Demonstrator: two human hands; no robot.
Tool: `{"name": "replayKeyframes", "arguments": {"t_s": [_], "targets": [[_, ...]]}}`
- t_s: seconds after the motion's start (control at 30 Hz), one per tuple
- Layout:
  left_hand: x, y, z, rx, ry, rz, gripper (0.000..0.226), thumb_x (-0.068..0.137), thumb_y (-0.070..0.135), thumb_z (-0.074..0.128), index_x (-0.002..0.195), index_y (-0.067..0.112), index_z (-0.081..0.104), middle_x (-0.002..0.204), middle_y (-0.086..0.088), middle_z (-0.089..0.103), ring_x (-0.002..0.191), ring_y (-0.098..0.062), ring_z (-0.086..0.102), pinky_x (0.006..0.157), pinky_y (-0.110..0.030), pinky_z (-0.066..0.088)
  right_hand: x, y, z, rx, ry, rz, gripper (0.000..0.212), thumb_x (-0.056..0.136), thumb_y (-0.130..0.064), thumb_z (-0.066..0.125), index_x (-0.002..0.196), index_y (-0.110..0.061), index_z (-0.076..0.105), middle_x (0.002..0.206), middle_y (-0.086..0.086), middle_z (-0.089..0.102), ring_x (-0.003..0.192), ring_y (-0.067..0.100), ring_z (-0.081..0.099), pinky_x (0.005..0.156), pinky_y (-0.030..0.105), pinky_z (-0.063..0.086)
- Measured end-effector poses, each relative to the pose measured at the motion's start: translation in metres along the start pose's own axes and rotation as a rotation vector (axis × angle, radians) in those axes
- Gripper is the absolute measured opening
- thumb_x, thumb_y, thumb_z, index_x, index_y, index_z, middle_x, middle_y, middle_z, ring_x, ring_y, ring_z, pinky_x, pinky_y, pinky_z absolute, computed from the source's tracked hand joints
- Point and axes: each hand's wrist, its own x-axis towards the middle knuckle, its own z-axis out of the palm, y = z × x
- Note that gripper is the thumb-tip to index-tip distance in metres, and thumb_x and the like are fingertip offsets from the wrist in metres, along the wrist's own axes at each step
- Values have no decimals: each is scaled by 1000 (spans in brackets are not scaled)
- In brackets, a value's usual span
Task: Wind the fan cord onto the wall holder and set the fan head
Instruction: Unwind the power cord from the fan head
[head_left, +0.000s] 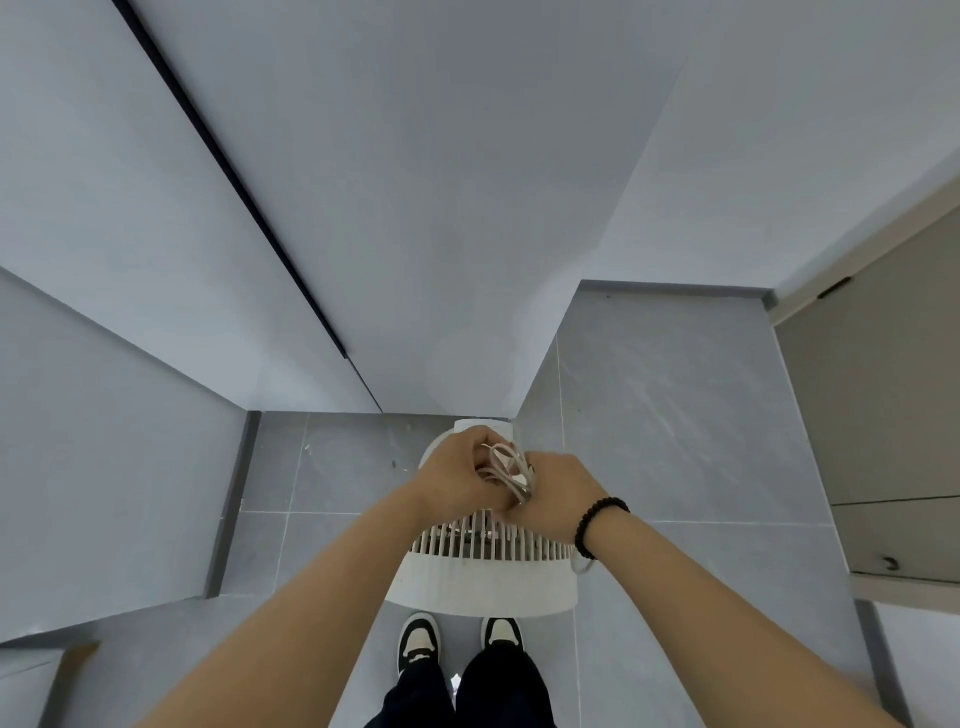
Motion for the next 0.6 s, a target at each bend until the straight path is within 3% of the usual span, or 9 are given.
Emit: {"name": "replayKeyframes", "arguments": {"t_s": [0.07,0.17,0.27,0.33,0.4,0.47,0.53,0.6], "targets": [[3,-3,-3,-63,-2,-24,59,53,20,82,108,20,61,99,-2,74,95,-19,70,88,-38,57,3,3,2,64,8,52,21,75,-41,63,68,-23,56,66,-7,60,60,9,57,51,20,46],[7,-9,-12,-195,30,-131,64,72,7,83,128,12,51,116,-7,64,107,-20,63,88,-27,54,6,18,8,182,115,213,33,80,-44,62,64,-16,53,63,-1,57,58,14,53,52,24,43],[7,-27,-24,-128,15,-300,69,82,23,76,140,14,39,129,-3,54,114,-17,54,89,-22,45,6,41,17,543,144,474,39,77,-36,71,56,-15,45,56,-1,47,53,15,46,50,23,35],[6,-43,-27,-47,-46,-448,77,86,35,71,148,15,29,145,-8,43,127,-25,47,98,-30,39,6,56,26,633,117,609,35,73,-32,75,59,-14,48,58,0,47,55,16,47,52,22,36],[5,-54,-27,-6,-86,-584,77,86,49,63,147,13,32,145,-10,44,129,-27,47,101,-34,37,7,65,28,711,57,713,27,73,-30,74,74,-9,57,66,3,54,62,18,52,57,23,39],[3,-64,-26,-29,-83,-673,72,82,60,54,135,12,48,127,-6,56,109,-22,57,94,-32,42,9,69,30,817,2,796,29,77,-29,72,91,-6,60,75,4,57,66,17,53,58,24,41],[-2,-74,-26,-162,-60,-810,60,84,61,51,125,18,55,124,-9,59,107,-27,58,93,-40,43,7,72,35,894,-77,873,42,76,-35,74,104,-8,57,87,5,59,79,22,55,67,28,45],[-8,-83,-28,-253,-68,-921,61,78,65,55,115,17,61,118,-12,64,108,-33,59,98,-52,45,3,76,44,964,-189,934,64,66,-48,77,113,-12,54,109,10,59,99,31,55,81,42,47]]}}
